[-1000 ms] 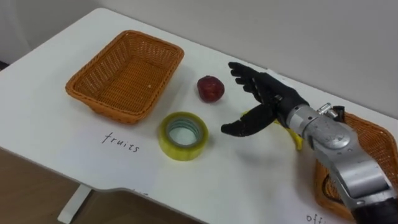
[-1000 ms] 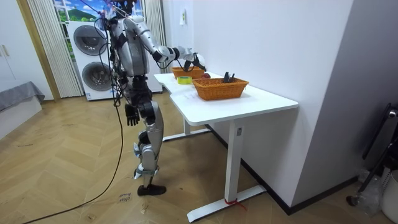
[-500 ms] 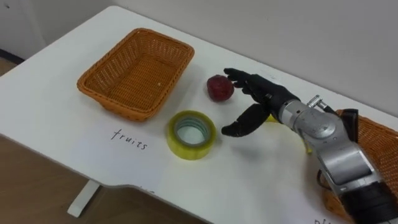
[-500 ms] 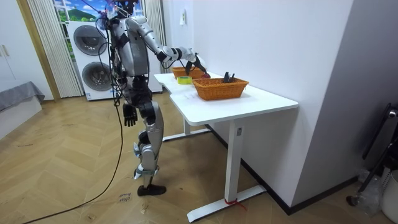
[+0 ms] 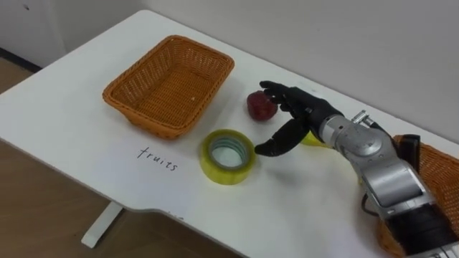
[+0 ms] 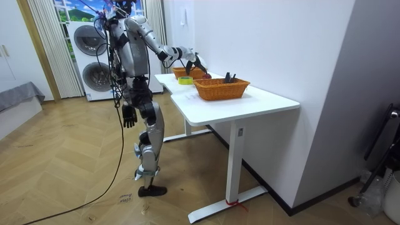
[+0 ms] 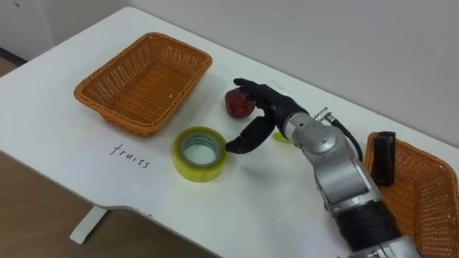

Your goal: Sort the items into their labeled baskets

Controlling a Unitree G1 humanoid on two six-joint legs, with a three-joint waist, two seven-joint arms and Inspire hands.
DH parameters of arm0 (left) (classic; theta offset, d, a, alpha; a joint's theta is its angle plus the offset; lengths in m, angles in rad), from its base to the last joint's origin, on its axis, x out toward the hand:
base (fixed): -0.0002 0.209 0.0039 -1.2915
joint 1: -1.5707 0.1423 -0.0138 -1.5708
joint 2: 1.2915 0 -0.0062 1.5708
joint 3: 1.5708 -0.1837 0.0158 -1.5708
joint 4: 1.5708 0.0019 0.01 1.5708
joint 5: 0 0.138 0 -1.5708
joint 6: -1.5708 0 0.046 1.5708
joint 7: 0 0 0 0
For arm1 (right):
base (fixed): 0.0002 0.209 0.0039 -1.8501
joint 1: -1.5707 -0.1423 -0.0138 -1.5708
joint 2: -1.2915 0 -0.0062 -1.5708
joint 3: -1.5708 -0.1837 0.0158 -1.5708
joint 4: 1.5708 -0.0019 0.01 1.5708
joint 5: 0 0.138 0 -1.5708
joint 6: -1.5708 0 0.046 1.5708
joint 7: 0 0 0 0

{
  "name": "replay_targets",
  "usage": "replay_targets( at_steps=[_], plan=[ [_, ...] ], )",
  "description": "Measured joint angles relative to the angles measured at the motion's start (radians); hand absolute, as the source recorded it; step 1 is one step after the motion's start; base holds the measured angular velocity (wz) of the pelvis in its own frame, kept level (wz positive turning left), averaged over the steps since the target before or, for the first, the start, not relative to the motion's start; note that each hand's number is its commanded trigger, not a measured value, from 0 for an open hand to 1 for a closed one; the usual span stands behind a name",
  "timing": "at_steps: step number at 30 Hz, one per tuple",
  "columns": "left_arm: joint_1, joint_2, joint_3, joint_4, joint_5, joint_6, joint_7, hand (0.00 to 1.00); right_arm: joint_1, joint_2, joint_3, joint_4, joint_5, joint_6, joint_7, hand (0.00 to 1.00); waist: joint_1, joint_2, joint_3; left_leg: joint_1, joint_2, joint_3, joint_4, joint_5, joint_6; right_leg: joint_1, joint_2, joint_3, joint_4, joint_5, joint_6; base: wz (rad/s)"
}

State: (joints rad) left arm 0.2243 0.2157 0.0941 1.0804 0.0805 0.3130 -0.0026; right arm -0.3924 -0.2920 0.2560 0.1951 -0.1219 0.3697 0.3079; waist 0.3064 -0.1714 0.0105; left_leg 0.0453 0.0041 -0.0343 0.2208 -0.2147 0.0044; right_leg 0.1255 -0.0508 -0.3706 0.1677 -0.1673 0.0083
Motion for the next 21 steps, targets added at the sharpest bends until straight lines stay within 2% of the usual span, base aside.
replay_targets(
  at_steps=[6, 15, 21],
  plan=[
    [0.000, 0.000, 0.000, -0.002, 0.001, 0.009, -0.001, 0.00, -0.003, 0.001, 0.000, 0.000, 0.000, 0.000, -0.003, 0.00, 0.002, 0.002, 0.0010, -0.002, 0.000, 0.000, -0.001, 0.000, 0.000, -0.004, 0.000, -0.001, 0.001, 0.000, 0.000, 0.00],
    [-0.001, 0.000, 0.000, -0.022, 0.001, 0.010, -0.001, 0.00, -0.042, 0.001, 0.000, 0.000, 0.008, 0.001, -0.024, 0.00, 0.002, -0.005, -0.0037, 0.001, 0.000, 0.000, -0.012, 0.000, 0.000, -0.006, 0.000, -0.001, 0.000, 0.000, 0.000, 0.00],
    [0.000, 0.000, -0.001, -0.022, 0.000, 0.010, 0.001, 0.00, -0.058, 0.002, 0.003, 0.000, 0.004, 0.002, -0.024, 0.00, 0.001, -0.005, -0.0036, 0.001, 0.000, -0.003, -0.014, 0.000, 0.000, -0.005, 0.000, -0.006, 0.000, 0.000, 0.000, 0.00]
  ],
)
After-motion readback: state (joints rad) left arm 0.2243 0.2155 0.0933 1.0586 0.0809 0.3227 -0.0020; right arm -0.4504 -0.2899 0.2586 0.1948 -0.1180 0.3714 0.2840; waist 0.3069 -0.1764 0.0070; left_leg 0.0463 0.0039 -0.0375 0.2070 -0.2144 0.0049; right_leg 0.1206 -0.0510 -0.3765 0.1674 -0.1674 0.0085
